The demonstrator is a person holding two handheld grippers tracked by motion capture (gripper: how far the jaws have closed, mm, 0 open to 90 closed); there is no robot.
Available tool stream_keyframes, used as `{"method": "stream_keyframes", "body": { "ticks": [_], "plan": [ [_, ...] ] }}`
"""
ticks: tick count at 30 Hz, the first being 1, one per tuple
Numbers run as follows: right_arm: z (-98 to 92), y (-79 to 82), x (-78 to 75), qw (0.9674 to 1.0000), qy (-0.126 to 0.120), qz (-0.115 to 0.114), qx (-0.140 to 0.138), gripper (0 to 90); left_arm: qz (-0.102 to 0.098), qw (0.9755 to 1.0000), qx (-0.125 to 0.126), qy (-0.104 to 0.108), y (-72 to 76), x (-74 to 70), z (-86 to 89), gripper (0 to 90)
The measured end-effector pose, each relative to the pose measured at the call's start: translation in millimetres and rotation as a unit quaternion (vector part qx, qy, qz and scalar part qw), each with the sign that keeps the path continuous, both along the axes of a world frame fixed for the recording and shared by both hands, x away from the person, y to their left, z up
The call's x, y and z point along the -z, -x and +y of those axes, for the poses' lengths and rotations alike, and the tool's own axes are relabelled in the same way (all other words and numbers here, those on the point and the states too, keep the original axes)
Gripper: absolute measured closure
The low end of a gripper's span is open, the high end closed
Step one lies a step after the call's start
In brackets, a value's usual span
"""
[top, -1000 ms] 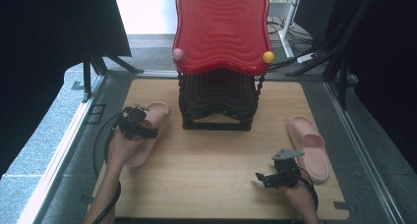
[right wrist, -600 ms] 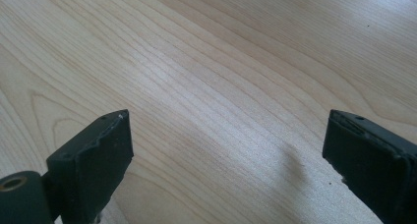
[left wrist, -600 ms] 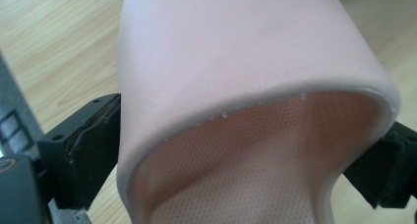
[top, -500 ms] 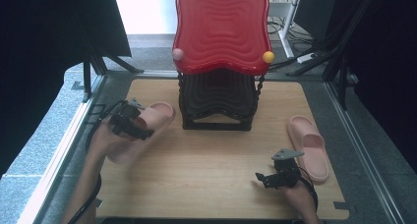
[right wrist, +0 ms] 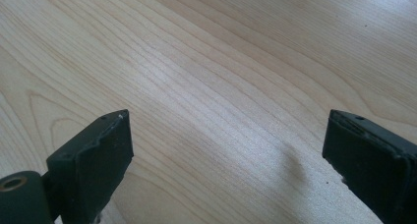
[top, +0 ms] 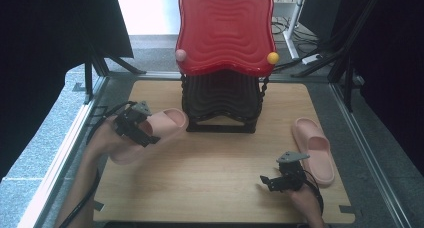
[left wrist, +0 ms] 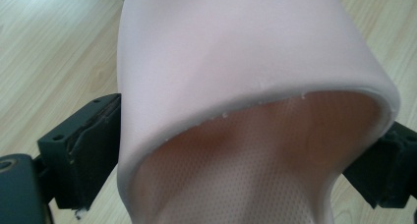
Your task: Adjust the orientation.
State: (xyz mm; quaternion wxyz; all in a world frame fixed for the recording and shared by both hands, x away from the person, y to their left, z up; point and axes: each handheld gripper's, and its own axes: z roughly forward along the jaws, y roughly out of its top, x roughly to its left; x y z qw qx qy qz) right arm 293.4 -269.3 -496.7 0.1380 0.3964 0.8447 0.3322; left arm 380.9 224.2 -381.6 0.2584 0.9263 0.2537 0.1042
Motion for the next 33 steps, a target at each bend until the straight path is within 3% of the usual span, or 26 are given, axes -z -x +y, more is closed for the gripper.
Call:
{"method": "stream_keyframes", "body": {
  "ticks": [4, 9, 12, 20, 27, 33],
  "plan": [
    [-0.4, 0.2, -0.4, 1.0, -0.001, -0.001, 0.003, 5.2, -0.002, 0.9997, 0.024, -0.004, -1.6, 0.0, -10.1, 6.1],
    [-1.2, 0.2, -1.0, 1.0, -0.003, -0.001, 0.003, 5.2, -0.003, 0.9993, 0.036, -0.002, -3.8, -0.7, -23.4, 6.0],
    [-1.0, 0.1, -0.9, 1.0, -0.002, -0.001, 0.002, 5.3, -0.003, 0.9993, 0.038, -0.003, -6.7, -0.7, -32.3, 6.0],
    [-2.4, -0.1, -0.8, 1.0, -0.003, -0.003, 0.001, 5.3, -0.003, 0.9994, 0.028, 0.018, -10.9, 2.2, -54.6, 6.0],
    [-1.9, 0.0, -0.8, 1.0, -0.003, -0.002, 0.0, 5.4, -0.003, 0.9988, -0.011, 0.048, -11.4, 4.4, -71.6, 5.9],
    [-2.4, -0.2, -0.5, 1.0, -0.002, -0.002, 0.002, 5.4, -0.013, 0.9952, -0.064, 0.073, -9.9, 6.3, -85.4, 5.8]
  ]
}}
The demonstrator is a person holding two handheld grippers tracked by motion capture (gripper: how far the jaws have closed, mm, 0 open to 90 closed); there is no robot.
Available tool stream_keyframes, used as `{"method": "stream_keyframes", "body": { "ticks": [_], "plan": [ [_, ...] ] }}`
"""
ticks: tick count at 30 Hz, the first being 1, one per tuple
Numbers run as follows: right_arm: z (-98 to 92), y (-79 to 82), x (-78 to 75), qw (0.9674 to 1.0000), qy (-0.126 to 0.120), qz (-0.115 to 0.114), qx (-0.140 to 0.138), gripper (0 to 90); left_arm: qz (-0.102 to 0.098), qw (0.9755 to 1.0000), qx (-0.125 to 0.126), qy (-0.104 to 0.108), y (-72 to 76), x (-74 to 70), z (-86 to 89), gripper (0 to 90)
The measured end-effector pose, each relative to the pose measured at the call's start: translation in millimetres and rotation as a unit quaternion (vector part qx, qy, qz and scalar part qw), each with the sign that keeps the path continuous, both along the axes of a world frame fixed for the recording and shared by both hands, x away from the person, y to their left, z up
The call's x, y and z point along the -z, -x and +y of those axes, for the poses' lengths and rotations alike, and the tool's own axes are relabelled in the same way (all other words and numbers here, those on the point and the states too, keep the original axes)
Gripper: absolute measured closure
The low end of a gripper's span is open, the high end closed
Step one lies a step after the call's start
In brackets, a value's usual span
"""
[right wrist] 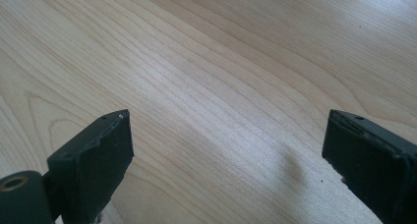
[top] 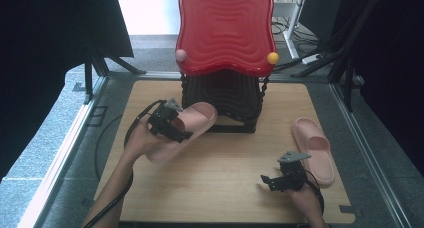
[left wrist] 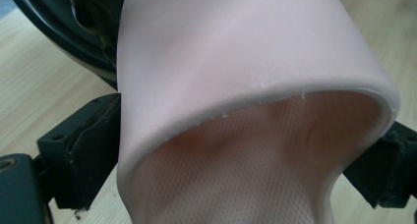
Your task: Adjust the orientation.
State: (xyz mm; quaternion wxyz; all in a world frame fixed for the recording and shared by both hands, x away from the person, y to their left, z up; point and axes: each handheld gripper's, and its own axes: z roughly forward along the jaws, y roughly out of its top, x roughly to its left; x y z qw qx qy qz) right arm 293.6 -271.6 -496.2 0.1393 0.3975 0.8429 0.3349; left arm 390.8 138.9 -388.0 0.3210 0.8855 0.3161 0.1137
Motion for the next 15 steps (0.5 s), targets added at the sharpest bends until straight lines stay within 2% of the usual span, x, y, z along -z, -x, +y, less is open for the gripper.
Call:
{"method": "stream_keyframes", "body": {
  "ticks": [4, 6, 9, 15],
  "plan": [
    [0.5, 0.2, -0.3, 1.0, 0.0, 0.0, -0.001, 5.5, -0.018, 0.9993, -0.033, 0.007, 0.8, 0.2, -11.3, 5.9],
    [0.3, 0.4, -0.5, 1.0, -0.001, -0.001, -0.001, 5.5, -0.017, 0.9984, -0.05, 0.021, 0.3, 1.0, -16.5, 5.9],
    [-0.3, 0.4, -0.7, 1.0, -0.002, -0.002, 0.0, 5.5, -0.025, 0.9969, -0.071, 0.023, 0.0, 1.8, -25.1, 5.9],
    [-0.6, 0.3, -0.5, 1.0, -0.002, -0.002, 0.0, 5.6, -0.05, 0.9923, -0.111, 0.024, 1.9, 1.4, -44.8, 5.9]
  ]
}}
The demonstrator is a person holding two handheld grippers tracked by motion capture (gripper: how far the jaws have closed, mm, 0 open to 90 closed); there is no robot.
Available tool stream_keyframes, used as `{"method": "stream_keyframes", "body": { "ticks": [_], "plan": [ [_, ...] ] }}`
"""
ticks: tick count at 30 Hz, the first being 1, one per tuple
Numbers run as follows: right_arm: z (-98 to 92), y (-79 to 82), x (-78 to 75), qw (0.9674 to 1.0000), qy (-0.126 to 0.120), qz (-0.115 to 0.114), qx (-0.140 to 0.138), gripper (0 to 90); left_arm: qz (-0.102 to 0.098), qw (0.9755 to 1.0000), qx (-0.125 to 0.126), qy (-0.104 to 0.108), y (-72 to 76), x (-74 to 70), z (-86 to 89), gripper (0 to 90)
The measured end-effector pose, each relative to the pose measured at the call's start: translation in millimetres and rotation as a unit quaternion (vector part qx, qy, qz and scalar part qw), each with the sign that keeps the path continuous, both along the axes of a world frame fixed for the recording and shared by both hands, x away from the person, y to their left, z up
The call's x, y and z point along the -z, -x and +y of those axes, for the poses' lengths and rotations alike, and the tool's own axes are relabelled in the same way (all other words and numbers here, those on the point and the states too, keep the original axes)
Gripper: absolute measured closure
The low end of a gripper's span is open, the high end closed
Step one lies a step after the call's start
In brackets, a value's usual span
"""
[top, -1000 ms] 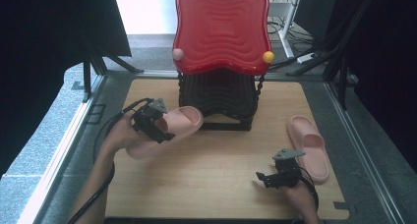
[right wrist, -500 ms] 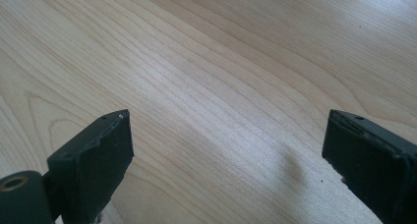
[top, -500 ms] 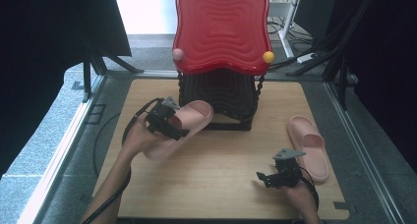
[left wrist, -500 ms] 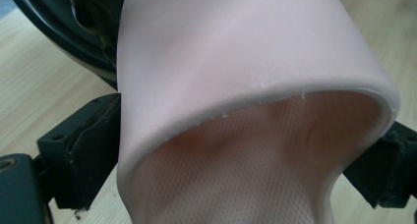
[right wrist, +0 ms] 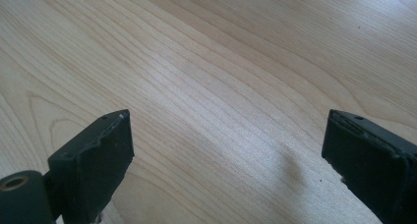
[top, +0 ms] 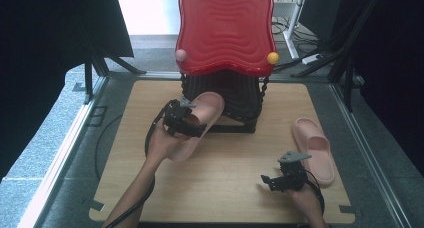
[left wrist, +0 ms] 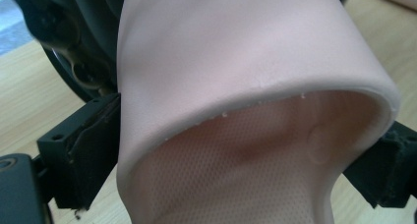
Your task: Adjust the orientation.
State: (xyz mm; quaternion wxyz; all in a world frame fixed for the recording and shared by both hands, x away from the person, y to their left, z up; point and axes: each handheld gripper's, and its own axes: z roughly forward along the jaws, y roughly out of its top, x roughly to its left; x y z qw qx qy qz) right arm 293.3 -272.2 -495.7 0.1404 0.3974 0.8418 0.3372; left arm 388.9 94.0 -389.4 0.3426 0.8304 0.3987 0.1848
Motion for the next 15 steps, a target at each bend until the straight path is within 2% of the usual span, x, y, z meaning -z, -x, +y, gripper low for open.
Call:
{"method": "stream_keyframes", "body": {
  "ticks": [5, 8, 11, 15],
  "plan": [
    [0.0, 0.0, 0.0, 1.0, 0.0, 0.0, -0.001, 5.8, -0.018, 0.9988, -0.042, 0.017, 0.6, -0.7, -15.7, 5.7],
    [0.2, -0.1, 0.1, 1.0, 0.0, 0.001, -0.001, 5.9, -0.028, 0.9974, -0.064, 0.019, 0.1, -1.3, -26.1, 5.6],
    [0.5, 0.1, -0.1, 1.0, 0.0, 0.0, -0.002, 5.9, -0.049, 0.994, -0.094, 0.023, -1.0, -2.7, -35.4, 5.5],
    [-0.1, 0.2, -0.4, 1.0, -0.002, 0.0, -0.002, 6.1, -0.065, 0.9901, -0.121, 0.031, -5.0, -3.4, -44.1, 5.5]
  ]
}}
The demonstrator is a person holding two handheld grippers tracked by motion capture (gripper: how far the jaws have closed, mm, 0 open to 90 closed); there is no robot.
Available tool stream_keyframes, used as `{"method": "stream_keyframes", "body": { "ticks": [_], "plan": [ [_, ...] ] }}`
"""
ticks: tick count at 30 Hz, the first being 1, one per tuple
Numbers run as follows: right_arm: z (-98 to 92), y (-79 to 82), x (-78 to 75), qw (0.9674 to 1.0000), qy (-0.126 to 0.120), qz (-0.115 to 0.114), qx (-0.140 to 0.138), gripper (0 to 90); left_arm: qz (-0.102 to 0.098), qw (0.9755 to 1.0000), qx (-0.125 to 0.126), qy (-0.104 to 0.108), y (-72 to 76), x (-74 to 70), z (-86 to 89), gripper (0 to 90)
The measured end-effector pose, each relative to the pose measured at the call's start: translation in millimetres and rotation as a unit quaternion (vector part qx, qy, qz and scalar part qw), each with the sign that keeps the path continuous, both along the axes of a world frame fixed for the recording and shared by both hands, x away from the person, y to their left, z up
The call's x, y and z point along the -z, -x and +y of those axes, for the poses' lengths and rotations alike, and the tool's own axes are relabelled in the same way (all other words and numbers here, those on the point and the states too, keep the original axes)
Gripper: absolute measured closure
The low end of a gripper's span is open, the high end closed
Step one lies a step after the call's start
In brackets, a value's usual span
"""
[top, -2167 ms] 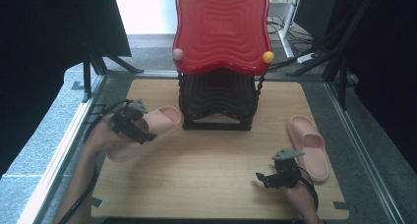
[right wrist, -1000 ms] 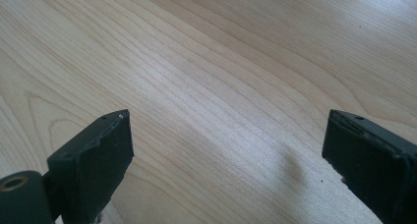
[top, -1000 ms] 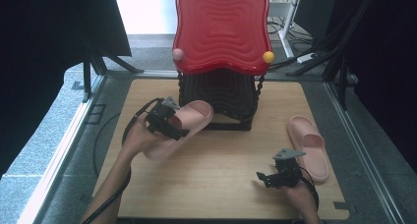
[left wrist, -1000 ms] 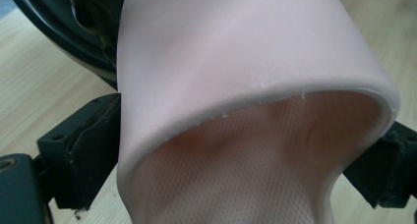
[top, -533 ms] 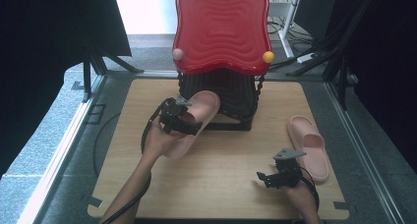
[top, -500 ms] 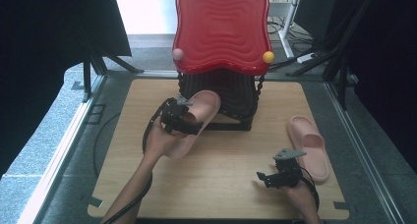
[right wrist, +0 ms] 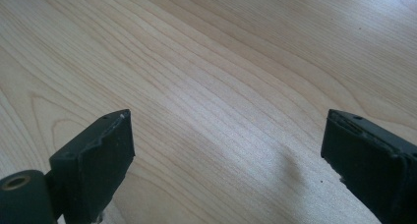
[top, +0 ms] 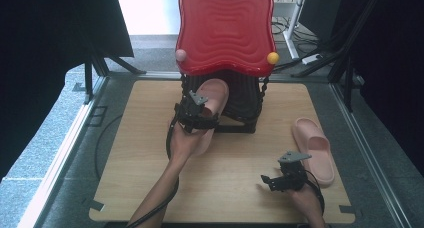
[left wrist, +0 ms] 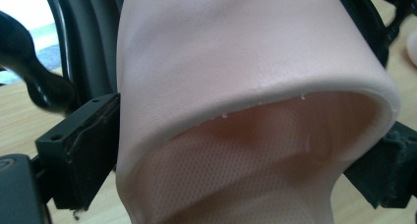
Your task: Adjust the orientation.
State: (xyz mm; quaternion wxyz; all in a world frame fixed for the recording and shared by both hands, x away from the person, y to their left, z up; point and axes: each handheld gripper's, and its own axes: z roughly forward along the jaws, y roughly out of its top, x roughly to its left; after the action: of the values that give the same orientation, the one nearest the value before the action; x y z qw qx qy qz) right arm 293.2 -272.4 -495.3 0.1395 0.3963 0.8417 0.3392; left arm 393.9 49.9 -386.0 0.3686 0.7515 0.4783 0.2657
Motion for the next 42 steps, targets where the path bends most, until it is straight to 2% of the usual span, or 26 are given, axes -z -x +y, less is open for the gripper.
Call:
{"method": "stream_keyframes", "body": {
  "ticks": [6, 12, 18, 20, 31, 32, 33, 36, 39, 42],
  "plan": [
    [-0.1, -0.1, 0.3, 1.0, 0.0, 0.0, -0.001, 6.2, -0.023, 0.9984, -0.05, 0.008, -8.4, 2.4, -11.2, 5.4],
    [-0.5, -0.1, 0.1, 1.0, -0.001, -0.001, -0.001, 6.3, -0.046, 0.9935, -0.103, 0.018, -16.4, 6.9, -20.9, 5.3],
    [-1.5, -0.1, 0.5, 1.0, -0.002, 0.0, 0.001, 6.4, -0.056, 0.9899, -0.131, 0.004, -26.5, 7.5, -32.5, 5.2],
    [-1.6, 0.0, 0.5, 1.0, -0.003, 0.0, 0.001, 6.4, -0.06, 0.9881, -0.141, 0.007, -29.5, 6.9, -35.9, 5.2],
    [-2.2, 0.2, 0.3, 1.0, -0.006, -0.001, 0.002, 6.6, -0.055, 0.9854, -0.161, -0.005, -45.9, -2.5, -44.1, 5.1],
    [-2.5, 0.2, 0.2, 1.0, -0.005, -0.001, 0.001, 6.6, -0.058, 0.9842, -0.167, -0.002, -47.8, -2.3, -45.9, 5.1],
    [-2.6, 0.2, 0.2, 1.0, -0.005, -0.001, 0.001, 6.6, -0.058, 0.9842, -0.167, -0.002, -47.8, -2.3, -45.9, 5.1],
    [-3.1, 0.0, 0.3, 1.0, -0.006, 0.0, 0.002, 6.7, -0.053, 0.9818, -0.182, -0.003, -54.2, -3.1, -48.1, 5.0],
    [-3.5, 0.0, 0.4, 1.0, -0.006, 0.0, 0.002, 6.7, -0.046, 0.9819, -0.183, -0.012, -59.1, -2.8, -49.0, 4.8],
    [-3.7, 0.0, 0.2, 1.0, -0.007, 0.0, 0.002, 6.8, -0.037, 0.9805, -0.192, -0.015, -63.6, -1.9, -49.6, 4.7]
  ]
}}
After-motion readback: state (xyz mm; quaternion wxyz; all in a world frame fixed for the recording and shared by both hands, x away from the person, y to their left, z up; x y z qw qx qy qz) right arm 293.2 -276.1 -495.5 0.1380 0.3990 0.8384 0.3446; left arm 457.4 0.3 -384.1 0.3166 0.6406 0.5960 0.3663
